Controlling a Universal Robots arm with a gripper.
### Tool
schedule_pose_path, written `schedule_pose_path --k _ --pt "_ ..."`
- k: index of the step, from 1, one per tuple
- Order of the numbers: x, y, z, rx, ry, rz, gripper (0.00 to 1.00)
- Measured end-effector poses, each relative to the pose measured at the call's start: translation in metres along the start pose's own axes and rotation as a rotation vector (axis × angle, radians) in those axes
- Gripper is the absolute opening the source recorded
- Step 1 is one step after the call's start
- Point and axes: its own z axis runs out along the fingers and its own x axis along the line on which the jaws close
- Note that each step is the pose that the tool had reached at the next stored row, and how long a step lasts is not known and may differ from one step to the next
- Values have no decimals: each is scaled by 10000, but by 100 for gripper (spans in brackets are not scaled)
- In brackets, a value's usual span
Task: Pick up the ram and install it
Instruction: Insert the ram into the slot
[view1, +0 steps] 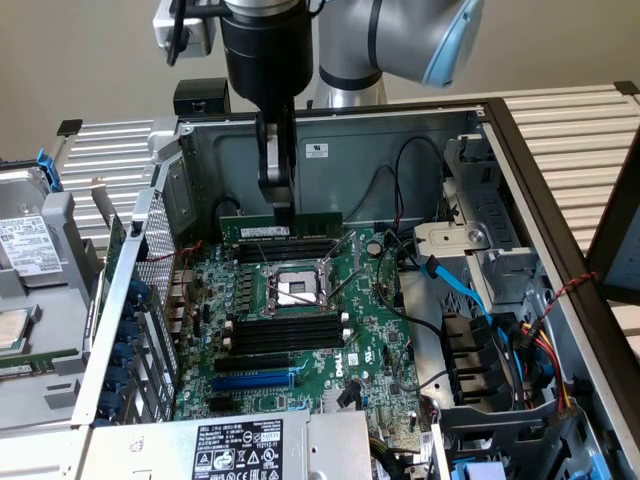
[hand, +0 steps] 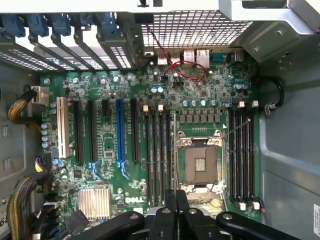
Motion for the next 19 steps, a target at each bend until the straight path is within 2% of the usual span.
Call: schedule_pose_path --k 4,14,19 --pt "36 -12 71 -8 1 0 12" --pt "117 -10 268 -105 9 4 12" --pt "124 11 360 -129 10 4 12"
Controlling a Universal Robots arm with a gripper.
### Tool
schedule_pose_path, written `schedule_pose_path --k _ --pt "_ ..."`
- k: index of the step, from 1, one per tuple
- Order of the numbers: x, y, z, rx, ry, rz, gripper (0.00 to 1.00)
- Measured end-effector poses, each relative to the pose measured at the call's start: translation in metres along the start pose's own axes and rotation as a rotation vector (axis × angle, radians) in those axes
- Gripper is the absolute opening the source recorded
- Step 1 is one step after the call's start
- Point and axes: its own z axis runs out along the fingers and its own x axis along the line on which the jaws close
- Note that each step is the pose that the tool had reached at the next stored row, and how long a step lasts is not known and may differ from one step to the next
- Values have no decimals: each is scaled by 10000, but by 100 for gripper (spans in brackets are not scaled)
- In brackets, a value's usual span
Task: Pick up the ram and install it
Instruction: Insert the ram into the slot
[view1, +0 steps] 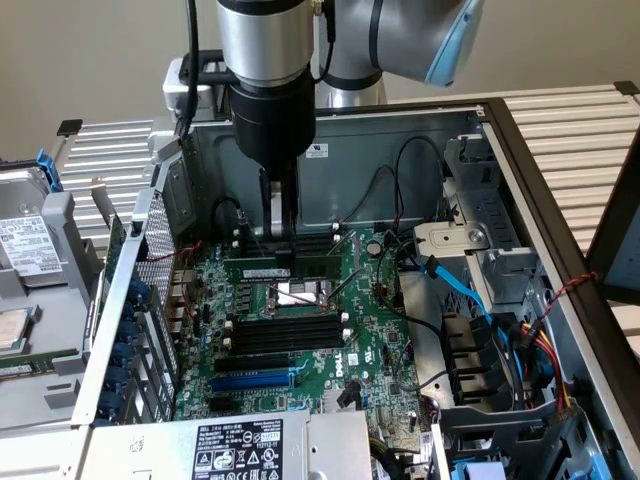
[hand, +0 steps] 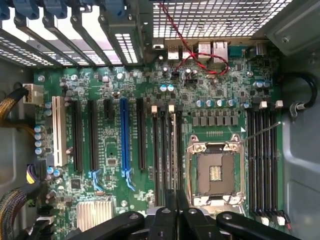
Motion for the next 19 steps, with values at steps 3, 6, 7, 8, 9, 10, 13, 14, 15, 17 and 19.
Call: schedule_pose_path --k 3,6,7,8,9,10,13,14,15,17,19 --pt "7 6 54 -14 1 -1 12" --pt "21 6 109 -30 2 1 12" --pt "26 6 126 -37 3 -1 12" --pt "31 6 144 -44 4 -1 12" --pt "36 6 162 -53 5 0 12" --pt "41 5 180 -61 6 0 12" --pt "57 4 235 -90 7 1 12" --pt "62 4 253 -101 8 1 12" --pt "68 4 271 -111 8 1 12" --pt "78 3 306 -133 10 2 12" --pt "87 3 340 -161 13 3 12"
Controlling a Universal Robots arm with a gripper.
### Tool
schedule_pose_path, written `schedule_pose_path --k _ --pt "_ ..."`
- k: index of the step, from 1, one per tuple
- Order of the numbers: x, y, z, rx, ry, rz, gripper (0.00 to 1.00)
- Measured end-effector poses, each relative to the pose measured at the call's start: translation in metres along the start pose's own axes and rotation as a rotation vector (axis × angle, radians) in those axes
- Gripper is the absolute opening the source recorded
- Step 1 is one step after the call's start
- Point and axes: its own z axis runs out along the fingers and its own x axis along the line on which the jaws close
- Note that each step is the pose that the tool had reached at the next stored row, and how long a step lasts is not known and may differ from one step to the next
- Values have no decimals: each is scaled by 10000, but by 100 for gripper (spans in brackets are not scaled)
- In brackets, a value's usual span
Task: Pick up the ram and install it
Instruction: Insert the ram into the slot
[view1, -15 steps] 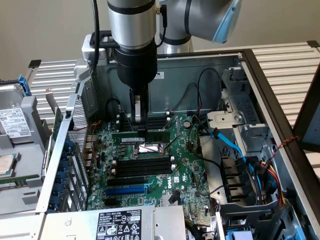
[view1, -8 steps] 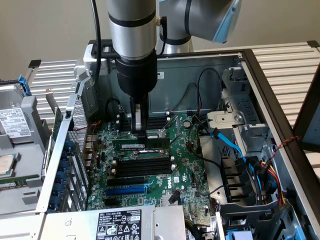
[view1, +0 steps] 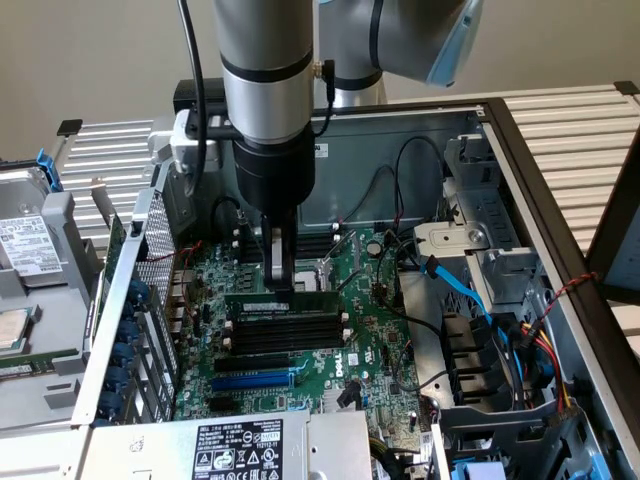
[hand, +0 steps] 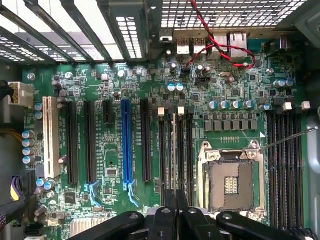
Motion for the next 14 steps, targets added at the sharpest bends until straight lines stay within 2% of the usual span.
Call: schedule_pose_path --k 3,14 --pt "4 0 33 -37 17 3 12" --pt "4 -24 37 -39 26 -49 12"
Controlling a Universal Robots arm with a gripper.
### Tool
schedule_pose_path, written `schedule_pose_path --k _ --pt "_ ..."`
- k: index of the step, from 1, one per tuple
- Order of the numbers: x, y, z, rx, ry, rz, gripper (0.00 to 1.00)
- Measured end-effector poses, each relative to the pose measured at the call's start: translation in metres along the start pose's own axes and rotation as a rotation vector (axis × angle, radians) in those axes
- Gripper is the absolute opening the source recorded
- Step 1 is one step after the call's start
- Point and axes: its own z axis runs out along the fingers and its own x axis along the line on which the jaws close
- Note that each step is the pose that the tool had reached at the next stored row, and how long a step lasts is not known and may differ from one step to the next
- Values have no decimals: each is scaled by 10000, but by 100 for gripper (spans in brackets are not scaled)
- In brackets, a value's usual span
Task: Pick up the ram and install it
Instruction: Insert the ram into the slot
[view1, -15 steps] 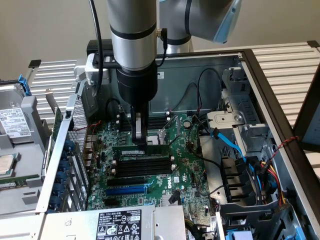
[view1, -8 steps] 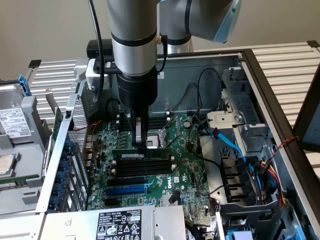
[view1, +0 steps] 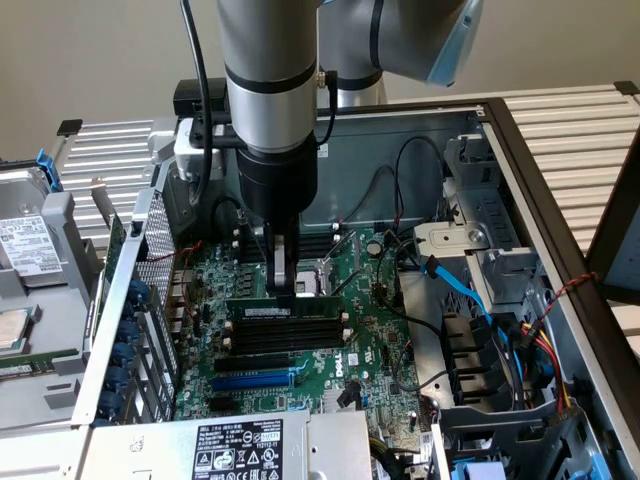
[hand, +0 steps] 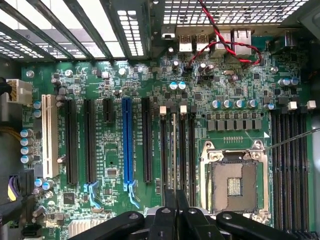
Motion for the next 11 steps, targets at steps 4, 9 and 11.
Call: schedule_pose_path --k 4,9,11 --pt "20 -22 11 1 -1 0 12" --pt "33 -32 54 1 0 0 12" --pt "34 -31 67 0 3 1 12"
